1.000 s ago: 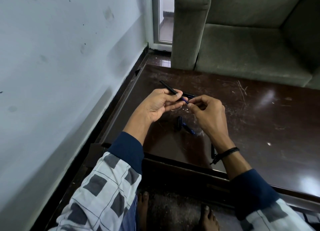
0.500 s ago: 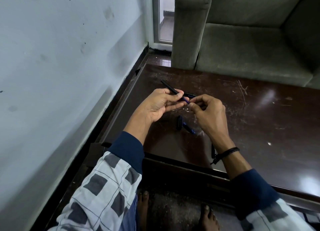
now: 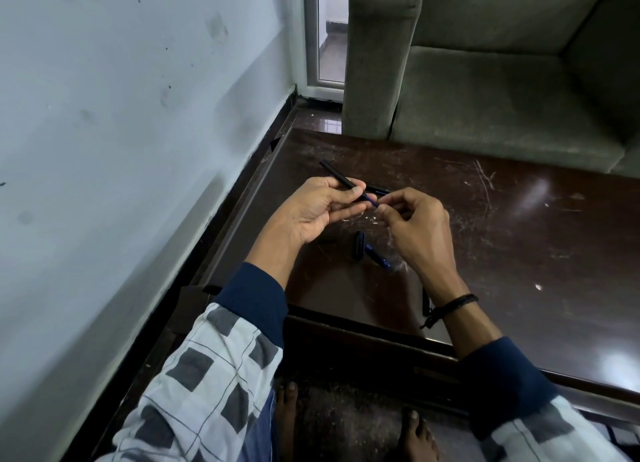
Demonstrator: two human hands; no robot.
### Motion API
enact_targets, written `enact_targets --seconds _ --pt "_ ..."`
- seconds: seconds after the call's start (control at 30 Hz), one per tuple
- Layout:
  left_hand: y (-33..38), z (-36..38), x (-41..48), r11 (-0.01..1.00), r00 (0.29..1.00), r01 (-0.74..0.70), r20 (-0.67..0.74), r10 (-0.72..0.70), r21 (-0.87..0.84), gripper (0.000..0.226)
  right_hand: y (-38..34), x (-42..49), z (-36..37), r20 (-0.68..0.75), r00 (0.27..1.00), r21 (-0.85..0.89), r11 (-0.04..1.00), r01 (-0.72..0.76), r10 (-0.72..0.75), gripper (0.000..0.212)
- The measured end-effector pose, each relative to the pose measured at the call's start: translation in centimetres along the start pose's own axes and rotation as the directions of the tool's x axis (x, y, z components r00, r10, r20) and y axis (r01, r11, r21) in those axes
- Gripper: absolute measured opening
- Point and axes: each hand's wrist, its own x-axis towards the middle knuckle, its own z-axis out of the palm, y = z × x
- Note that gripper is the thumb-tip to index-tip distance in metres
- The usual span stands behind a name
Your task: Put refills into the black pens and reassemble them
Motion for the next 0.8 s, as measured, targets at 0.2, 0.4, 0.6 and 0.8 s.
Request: enact_targets --seconds 0.2,0.4,0.6,0.8 --pt "0.07 -0.10 -0.07 1.000 1.000 -0.010 -0.003 0.010 0.001 0.014 -0.12 0.01 0.02 0.010 1.000 0.016 1.000 -0.007 0.007 0.003" --pt "-0.03 -0.02 -0.01 1.000 1.000 0.002 0.005 -0.002 0.010 0.014 -0.16 -0.04 0.03 0.013 1.000 0.010 1.000 -0.010 0.010 0.008" --pt "-0.05 0.02 -0.01 1.000 1.000 -0.012 -0.016 0.012 0.010 0.014 -0.15 -0.02 -0.11 0.023 0.999 0.021 0.999 -0.031 0.031 0.004" --pt "0.09 -0.25 0.01 0.999 0.996 -0.029 -0.083 0.032 0.032 0.012 0.36 0.35 -0.76 0.086 0.991 -0.059 0.993 -0.102 0.107 0.016"
